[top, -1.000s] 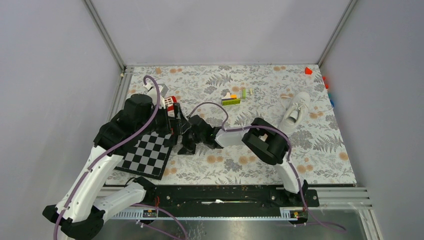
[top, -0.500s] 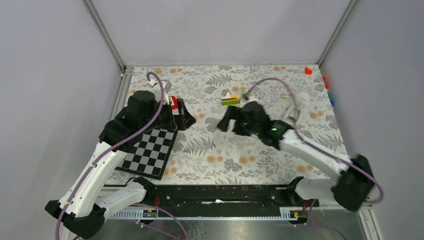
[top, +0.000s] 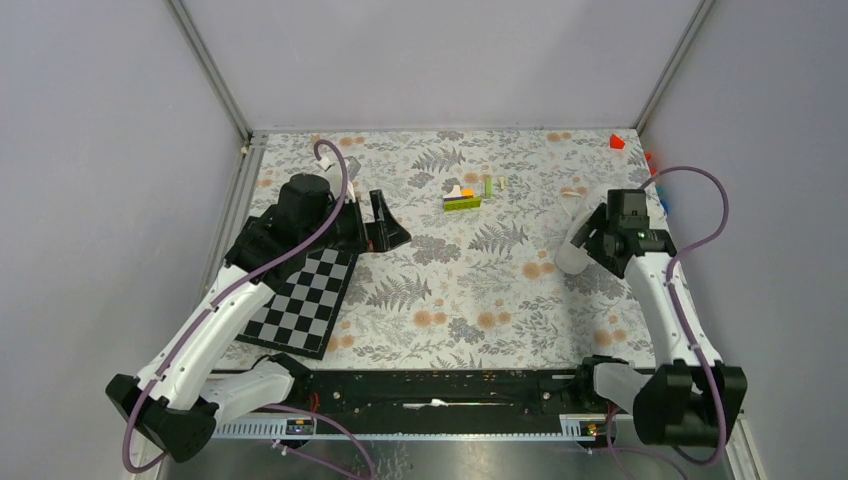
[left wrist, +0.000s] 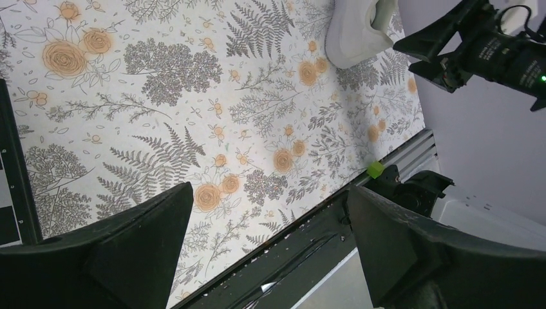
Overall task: Tie the shoes
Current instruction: Move the shoe to the center of the board.
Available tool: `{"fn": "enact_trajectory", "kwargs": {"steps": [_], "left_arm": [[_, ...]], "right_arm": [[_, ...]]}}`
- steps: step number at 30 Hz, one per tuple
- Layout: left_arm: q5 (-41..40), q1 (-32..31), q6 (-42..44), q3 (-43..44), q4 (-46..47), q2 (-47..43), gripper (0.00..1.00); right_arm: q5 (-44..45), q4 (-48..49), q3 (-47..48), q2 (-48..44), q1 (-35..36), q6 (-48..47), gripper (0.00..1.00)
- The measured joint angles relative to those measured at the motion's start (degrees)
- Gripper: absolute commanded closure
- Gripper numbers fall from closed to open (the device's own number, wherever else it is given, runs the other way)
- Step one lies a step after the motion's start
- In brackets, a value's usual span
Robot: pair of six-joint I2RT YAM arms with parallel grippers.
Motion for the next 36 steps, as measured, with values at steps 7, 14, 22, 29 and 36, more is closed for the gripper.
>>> {"fn": "enact_trajectory", "kwargs": {"steps": [7,14,22,29,36], "left_arm": [[-0.09,0.0,-0.85,-1.81,-0.11,-2.23,0.01],[-0.24,0.0,-0.94,-1.95,-0.15,-2.38,0.01],[-0.48,0.0,-0.31,-1.95,-0.52,-2.43,0.01],[-0.48,0.0,0.31,-1.95,-0.61,-2.36,0.01],[-0.63,0.0,1.38,-1.95,-0.83,-2.36,0.01]], "right_arm": [[-3.43,-0.68,2.25,8.26,-6.14,-1.33,0.37],[-7.85,-0.09,2.93,10.4,-8.92,-0.92,0.35],[-10.8,0.13,3.08,10.6,-10.34,-0.33,0.25],[-10.27,2.25,3.32,8.22,-10.71,0.85,0.24],[-8.79,2.49,6.19,10.78,-10.97,1.22,0.26]]}}
